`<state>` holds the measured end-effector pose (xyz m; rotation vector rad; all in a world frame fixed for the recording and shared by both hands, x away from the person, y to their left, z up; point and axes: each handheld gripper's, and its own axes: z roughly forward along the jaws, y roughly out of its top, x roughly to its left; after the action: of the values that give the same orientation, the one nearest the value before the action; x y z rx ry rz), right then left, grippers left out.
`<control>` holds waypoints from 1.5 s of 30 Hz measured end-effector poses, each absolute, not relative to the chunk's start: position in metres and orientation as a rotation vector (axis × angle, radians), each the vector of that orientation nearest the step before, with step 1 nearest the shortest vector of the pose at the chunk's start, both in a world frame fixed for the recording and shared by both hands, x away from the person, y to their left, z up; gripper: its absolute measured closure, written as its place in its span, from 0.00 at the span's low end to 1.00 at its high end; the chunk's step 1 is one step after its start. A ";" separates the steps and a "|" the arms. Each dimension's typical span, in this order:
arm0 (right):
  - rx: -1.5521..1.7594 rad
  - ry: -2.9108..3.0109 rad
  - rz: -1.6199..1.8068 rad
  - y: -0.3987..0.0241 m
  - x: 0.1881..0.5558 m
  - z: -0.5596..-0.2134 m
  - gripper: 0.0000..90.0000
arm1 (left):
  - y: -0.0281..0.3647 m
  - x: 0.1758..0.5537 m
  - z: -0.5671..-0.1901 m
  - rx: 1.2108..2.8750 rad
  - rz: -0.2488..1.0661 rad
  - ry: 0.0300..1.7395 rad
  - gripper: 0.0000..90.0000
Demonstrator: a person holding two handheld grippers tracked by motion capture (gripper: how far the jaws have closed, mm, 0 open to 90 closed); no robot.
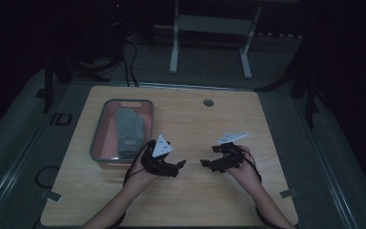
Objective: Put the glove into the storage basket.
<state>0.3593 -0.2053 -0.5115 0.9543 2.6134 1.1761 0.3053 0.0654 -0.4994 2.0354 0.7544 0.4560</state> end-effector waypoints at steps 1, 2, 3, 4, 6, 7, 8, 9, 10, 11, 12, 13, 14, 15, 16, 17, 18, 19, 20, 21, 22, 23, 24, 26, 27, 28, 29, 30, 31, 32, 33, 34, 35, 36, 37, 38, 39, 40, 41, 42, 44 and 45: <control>0.955 2.610 1.177 -0.207 0.358 -0.514 0.18 | 0.063 0.305 -0.503 2.040 0.439 0.755 0.16; 0.954 2.609 1.180 -0.209 0.357 -0.516 0.19 | 0.061 0.305 -0.506 2.048 0.425 0.752 0.16; 0.953 2.610 1.180 -0.211 0.355 -0.518 0.18 | 0.058 0.305 -0.510 2.052 0.423 0.750 0.16; 0.954 2.613 1.178 -0.213 0.354 -0.520 0.19 | 0.056 0.304 -0.513 2.061 0.413 0.743 0.16; 0.960 2.613 1.177 -0.217 0.352 -0.524 0.18 | 0.052 0.304 -0.519 2.061 0.401 0.734 0.16; 0.964 2.611 1.178 -0.219 0.351 -0.526 0.19 | 0.051 0.303 -0.521 2.056 0.395 0.730 0.16; 0.968 2.604 1.180 -0.221 0.350 -0.528 0.19 | 0.050 0.303 -0.523 2.061 0.390 0.727 0.16; 0.968 2.598 1.185 -0.224 0.349 -0.530 0.19 | 0.048 0.302 -0.526 2.057 0.389 0.722 0.16; 0.969 2.588 1.194 -0.227 0.348 -0.532 0.19 | 0.048 0.301 -0.527 2.062 0.389 0.719 0.16; 0.969 2.577 1.202 -0.229 0.347 -0.534 0.19 | 0.047 0.301 -0.529 2.062 0.391 0.712 0.16; 0.965 2.570 1.213 -0.232 0.346 -0.535 0.19 | 0.046 0.300 -0.532 2.062 0.384 0.712 0.16; 0.960 2.566 1.216 -0.234 0.344 -0.537 0.19 | 0.045 0.299 -0.534 2.065 0.377 0.710 0.16; 0.954 2.564 1.213 -0.237 0.343 -0.538 0.19 | 0.044 0.299 -0.536 2.062 0.370 0.713 0.16; 0.959 2.559 1.212 -0.240 0.342 -0.539 0.19 | 0.043 0.298 -0.538 2.063 0.367 0.714 0.16; 0.963 2.552 1.210 -0.242 0.341 -0.540 0.19 | 0.043 0.297 -0.540 2.066 0.363 0.710 0.16; 0.969 2.549 1.202 -0.245 0.339 -0.541 0.19 | 0.042 0.296 -0.541 2.065 0.353 0.713 0.16; 0.969 2.545 1.193 -0.248 0.338 -0.542 0.19 | 0.041 0.295 -0.543 2.062 0.348 0.715 0.16; 0.976 2.542 1.178 -0.250 0.337 -0.543 0.19 | 0.040 0.294 -0.544 2.066 0.345 0.710 0.16; 0.981 2.533 1.170 -0.253 0.335 -0.544 0.19 | 0.039 0.293 -0.545 2.066 0.343 0.708 0.16; 0.989 2.522 1.173 -0.256 0.333 -0.545 0.19 | 0.038 0.292 -0.546 2.072 0.344 0.705 0.16; 0.996 2.513 1.175 -0.259 0.332 -0.546 0.19 | 0.037 0.291 -0.548 2.071 0.344 0.703 0.16; 1.000 2.506 1.180 -0.262 0.331 -0.546 0.19 | 0.036 0.291 -0.549 2.079 0.346 0.701 0.16; 1.001 2.500 1.185 -0.264 0.329 -0.547 0.19 | 0.035 0.290 -0.551 2.090 0.345 0.696 0.16; 1.011 2.501 1.186 -0.270 0.327 -0.549 0.16 | 0.034 0.289 -0.553 2.093 0.337 0.683 0.16; 1.008 2.485 1.183 -0.273 0.326 -0.550 0.16 | 0.034 0.288 -0.554 2.093 0.335 0.684 0.16; 1.009 2.478 1.178 -0.275 0.324 -0.550 0.16 | 0.034 0.287 -0.554 2.090 0.329 0.687 0.16; 1.001 2.474 1.181 -0.279 0.323 -0.551 0.15 | 0.034 0.286 -0.555 2.086 0.327 0.683 0.16; 1.002 2.463 1.182 -0.282 0.321 -0.552 0.16 | 0.034 0.286 -0.555 2.093 0.342 0.673 0.16; 1.002 2.461 1.185 -0.284 0.320 -0.552 0.16 | 0.033 0.285 -0.554 2.090 0.359 0.662 0.16; 0.992 2.461 1.193 -0.287 0.318 -0.553 0.15 | 0.033 0.285 -0.554 2.086 0.359 0.654 0.16; 0.993 2.459 1.187 -0.289 0.317 -0.554 0.16 | 0.033 0.285 -0.554 2.081 0.353 0.648 0.16; 0.995 2.460 1.179 -0.291 0.317 -0.555 0.16 | 0.033 0.285 -0.554 2.080 0.355 0.645 0.16; 0.991 2.457 1.175 -0.294 0.317 -0.555 0.16 | 0.033 0.285 -0.555 2.077 0.360 0.643 0.16; 0.997 2.444 1.173 -0.295 0.317 -0.555 0.16 | 0.033 0.284 -0.555 2.080 0.363 0.640 0.16; 1.001 2.437 1.173 -0.297 0.318 -0.555 0.16 | 0.033 0.284 -0.555 2.083 0.363 0.637 0.16; 1.006 2.428 1.178 -0.299 0.319 -0.555 0.16 | 0.033 0.284 -0.556 2.081 0.360 0.639 0.16; 1.015 2.423 1.184 -0.300 0.320 -0.556 0.16 | 0.033 0.284 -0.556 2.076 0.358 0.641 0.16; 1.018 2.420 1.192 -0.301 0.320 -0.556 0.16 | 0.033 0.284 -0.556 2.070 0.356 0.640 0.16; 1.016 2.417 1.194 -0.302 0.321 -0.556 0.16 | 0.033 0.284 -0.556 2.070 0.355 0.638 0.16; 1.016 2.411 1.191 -0.303 0.321 -0.556 0.16 | 0.034 0.284 -0.556 2.074 0.354 0.640 0.16; 1.019 2.407 1.200 -0.303 0.321 -0.555 0.16 | 0.033 0.284 -0.557 2.076 0.355 0.639 0.16; 1.020 2.406 1.199 -0.304 0.321 -0.555 0.16 | 0.033 0.283 -0.557 2.080 0.356 0.637 0.16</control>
<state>0.3210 -0.3036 -0.5552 1.0198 2.4061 1.1994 0.2835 0.0334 -0.5570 2.0796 0.6373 0.3555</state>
